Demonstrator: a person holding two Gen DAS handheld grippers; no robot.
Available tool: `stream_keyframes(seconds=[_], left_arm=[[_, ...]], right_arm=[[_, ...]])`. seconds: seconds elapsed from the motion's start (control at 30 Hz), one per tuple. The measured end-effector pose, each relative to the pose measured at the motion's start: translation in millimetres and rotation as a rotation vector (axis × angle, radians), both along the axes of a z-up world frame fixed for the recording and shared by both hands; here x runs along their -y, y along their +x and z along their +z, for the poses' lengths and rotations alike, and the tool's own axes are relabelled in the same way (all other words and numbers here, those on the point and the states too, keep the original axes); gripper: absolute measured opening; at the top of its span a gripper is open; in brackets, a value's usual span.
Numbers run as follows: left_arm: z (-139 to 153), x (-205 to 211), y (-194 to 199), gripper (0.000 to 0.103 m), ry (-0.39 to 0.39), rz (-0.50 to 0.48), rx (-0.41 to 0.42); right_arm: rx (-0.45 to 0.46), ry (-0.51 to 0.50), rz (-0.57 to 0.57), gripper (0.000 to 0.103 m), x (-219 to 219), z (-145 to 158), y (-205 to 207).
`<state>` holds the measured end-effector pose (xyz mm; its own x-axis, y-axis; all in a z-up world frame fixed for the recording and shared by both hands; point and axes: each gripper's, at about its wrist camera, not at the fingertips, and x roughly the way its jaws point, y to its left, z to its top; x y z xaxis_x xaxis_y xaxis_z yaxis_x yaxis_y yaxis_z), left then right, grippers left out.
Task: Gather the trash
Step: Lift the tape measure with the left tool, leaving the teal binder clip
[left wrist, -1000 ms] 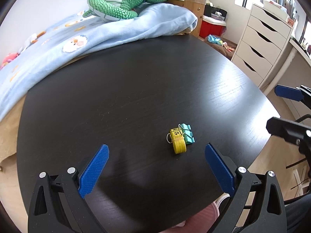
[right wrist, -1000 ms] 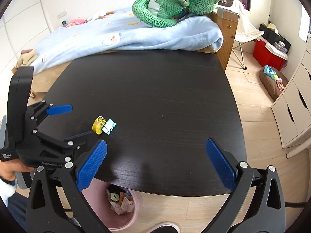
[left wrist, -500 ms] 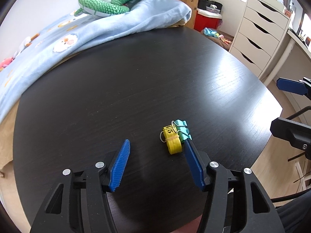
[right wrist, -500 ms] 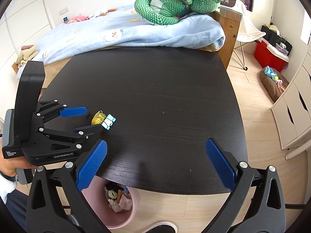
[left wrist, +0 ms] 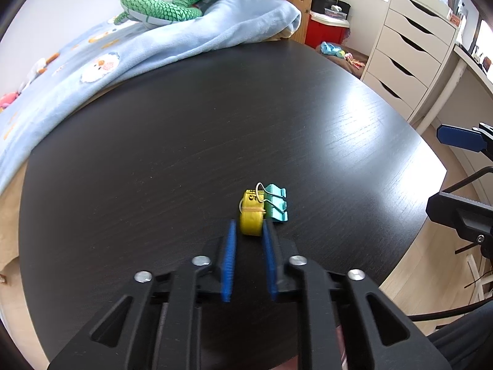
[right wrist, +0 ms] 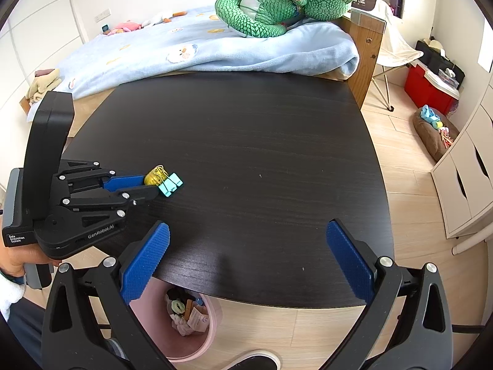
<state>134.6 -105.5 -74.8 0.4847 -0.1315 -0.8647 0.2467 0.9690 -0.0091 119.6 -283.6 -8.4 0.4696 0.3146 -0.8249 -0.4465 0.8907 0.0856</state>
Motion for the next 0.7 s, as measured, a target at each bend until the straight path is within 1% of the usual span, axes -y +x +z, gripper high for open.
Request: stream_keyframes(seconds=[0.43, 0.7], left_arm=[[7, -9, -11, 0.012, -0.005, -0.003, 0.018], [16, -25, -20, 0.012, -0.016, 0.026, 0.030]], right_arm=[[-0.003, -0.002, 0.011, 0.100, -7, -2, 0], [-0.009, 0.004, 0.040, 0.100, -23, -1, 1]])
